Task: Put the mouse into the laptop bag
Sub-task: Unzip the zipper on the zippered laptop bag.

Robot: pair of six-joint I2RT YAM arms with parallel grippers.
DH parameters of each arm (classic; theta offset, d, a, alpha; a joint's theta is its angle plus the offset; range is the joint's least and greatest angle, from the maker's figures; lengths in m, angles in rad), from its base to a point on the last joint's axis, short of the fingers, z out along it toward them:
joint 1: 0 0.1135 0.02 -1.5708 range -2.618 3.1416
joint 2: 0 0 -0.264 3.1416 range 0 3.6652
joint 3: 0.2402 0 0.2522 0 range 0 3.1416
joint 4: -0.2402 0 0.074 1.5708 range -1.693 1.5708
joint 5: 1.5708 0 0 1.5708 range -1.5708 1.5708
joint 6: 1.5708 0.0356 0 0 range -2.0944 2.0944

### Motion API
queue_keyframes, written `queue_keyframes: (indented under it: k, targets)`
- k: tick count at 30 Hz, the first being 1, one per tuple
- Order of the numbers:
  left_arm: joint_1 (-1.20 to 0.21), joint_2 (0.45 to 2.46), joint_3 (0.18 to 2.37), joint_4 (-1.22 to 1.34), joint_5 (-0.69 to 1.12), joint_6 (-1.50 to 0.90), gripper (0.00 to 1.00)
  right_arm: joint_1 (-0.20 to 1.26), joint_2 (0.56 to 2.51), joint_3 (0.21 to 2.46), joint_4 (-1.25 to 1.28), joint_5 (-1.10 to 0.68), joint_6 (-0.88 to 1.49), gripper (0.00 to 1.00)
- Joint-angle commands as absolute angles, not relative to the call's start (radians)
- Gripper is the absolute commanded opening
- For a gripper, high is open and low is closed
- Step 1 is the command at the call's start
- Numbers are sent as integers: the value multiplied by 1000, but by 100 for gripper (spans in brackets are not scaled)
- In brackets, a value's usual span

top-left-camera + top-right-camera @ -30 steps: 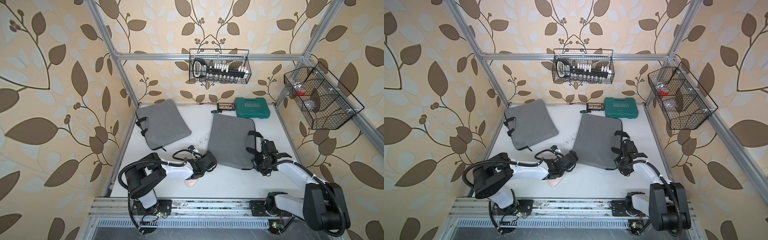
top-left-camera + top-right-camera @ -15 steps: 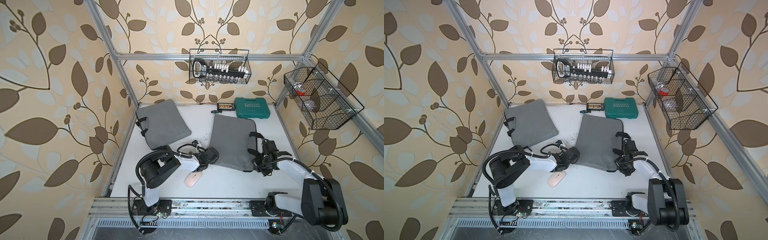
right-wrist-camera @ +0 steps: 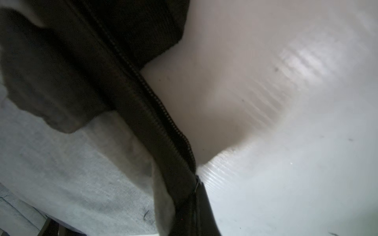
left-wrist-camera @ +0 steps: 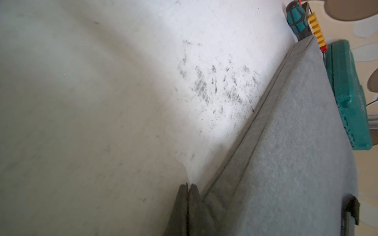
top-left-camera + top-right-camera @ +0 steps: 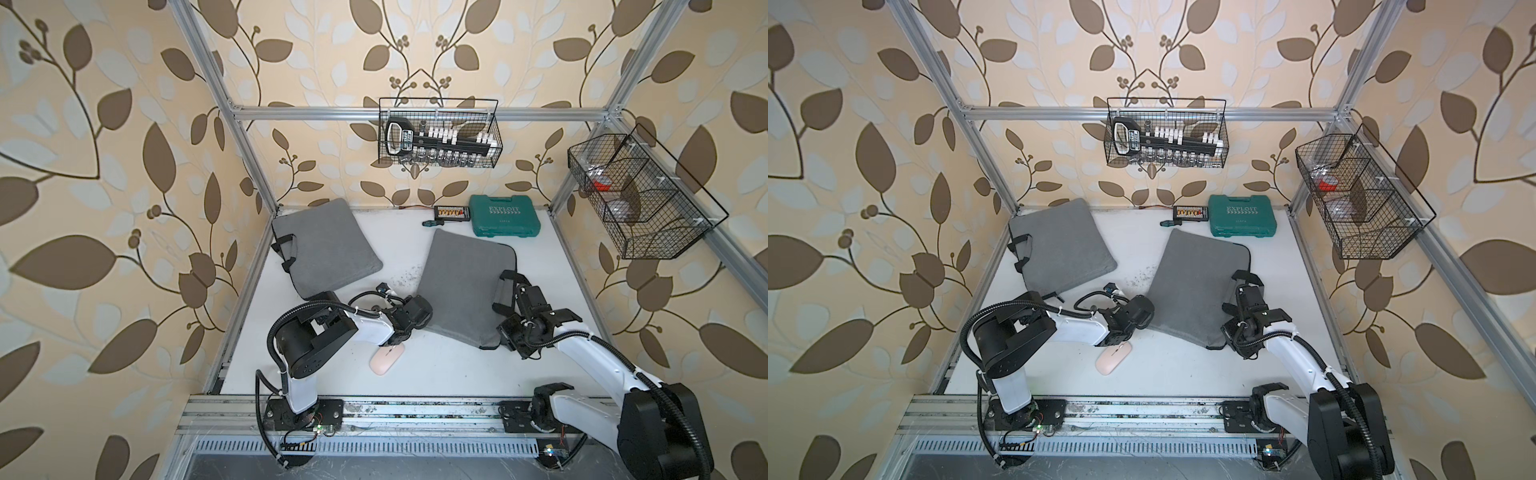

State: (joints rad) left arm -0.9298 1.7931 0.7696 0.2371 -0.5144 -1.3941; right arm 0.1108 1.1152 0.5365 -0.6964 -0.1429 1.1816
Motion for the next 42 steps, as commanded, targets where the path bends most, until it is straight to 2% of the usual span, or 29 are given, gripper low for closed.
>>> queue_keyframes:
  k: [1,5,6,9,14,22,23,24,28,30,35,42]
  targets:
    - [-956,1758,729,177,-453,-1422,24,44,1174,625,-690,-118,1101,0]
    - [-1001,1711,700,190,-456,-1407,70,-21,1294,747,-710,3,1001,0]
    - [-1017,1695,699,180,-457,-1397,79,-30,1320,763,-708,1,982,0]
    - [-1068,1645,730,105,-439,-1381,95,-30,1349,749,-677,-39,957,0]
    - [-1186,1629,793,68,-393,-1371,99,-25,1320,685,-644,-53,959,0]
    - [-1158,1836,1017,28,-359,-1289,99,79,1155,571,-576,-104,872,0]
    - [-1149,1862,1047,16,-360,-1283,96,82,1127,544,-565,-114,860,0]
    - [-1136,1895,1072,15,-351,-1274,86,82,1087,520,-553,-124,842,0]
    - [-1086,2007,1186,-29,-325,-1253,31,88,991,476,-591,-152,781,0]
    - [-1071,2039,1218,-43,-319,-1253,19,112,973,462,-600,-163,766,0]
    - [-1060,2071,1257,-60,-337,-1272,1,189,986,427,-611,-170,757,0]
    - [-1046,2072,1263,-97,-356,-1320,0,348,964,432,-636,-130,787,0]
